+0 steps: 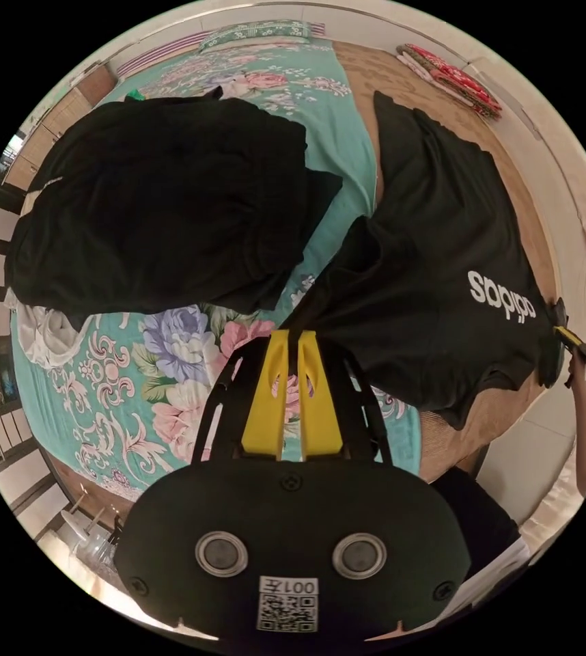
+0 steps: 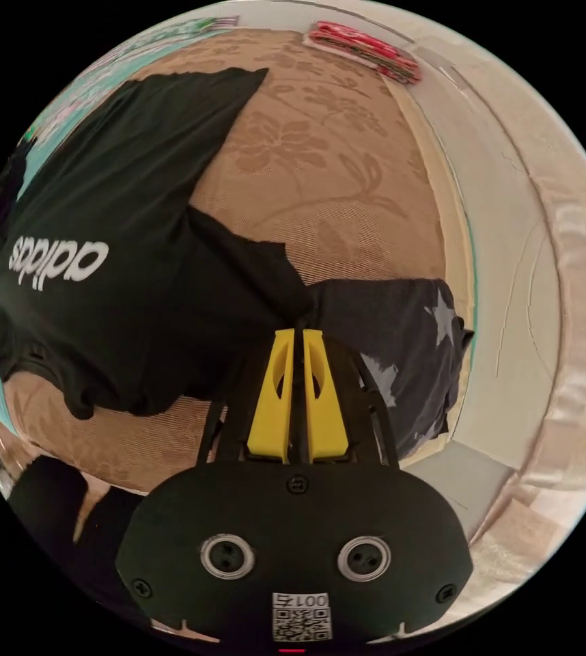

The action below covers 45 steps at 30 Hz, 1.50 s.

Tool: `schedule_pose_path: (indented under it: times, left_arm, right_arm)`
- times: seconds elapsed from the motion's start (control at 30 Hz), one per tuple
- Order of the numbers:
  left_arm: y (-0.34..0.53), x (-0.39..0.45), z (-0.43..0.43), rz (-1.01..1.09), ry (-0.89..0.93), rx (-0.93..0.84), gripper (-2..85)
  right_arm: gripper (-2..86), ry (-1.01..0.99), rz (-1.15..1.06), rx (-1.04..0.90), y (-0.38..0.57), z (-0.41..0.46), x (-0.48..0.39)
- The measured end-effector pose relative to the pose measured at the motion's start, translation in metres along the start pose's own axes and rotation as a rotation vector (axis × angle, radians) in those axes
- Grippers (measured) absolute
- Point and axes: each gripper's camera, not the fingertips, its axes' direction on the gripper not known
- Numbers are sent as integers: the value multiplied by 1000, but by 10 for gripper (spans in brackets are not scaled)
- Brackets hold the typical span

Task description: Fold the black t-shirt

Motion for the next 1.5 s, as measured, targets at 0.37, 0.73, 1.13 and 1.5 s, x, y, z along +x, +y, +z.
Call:
schedule_pose_path:
  times: [0.37,0.73,1.13,1.5]
  left_arm:
    - [20,18,10,-172,-224,30,47]
    - [-20,156,93,292,78,-59,81]
    - [-34,180,128,297,-36,-146,-7]
    - [-97,242,149,275,-225,-155,56]
  right_arm:
    - [89,-91,-86,68,63,-22,-35]
    - [73,-298,-23,-10,78,56,-93]
    - [14,-533,-119,-68,174,83,-83]
    - [33,-294,7,126,227,105,-51]
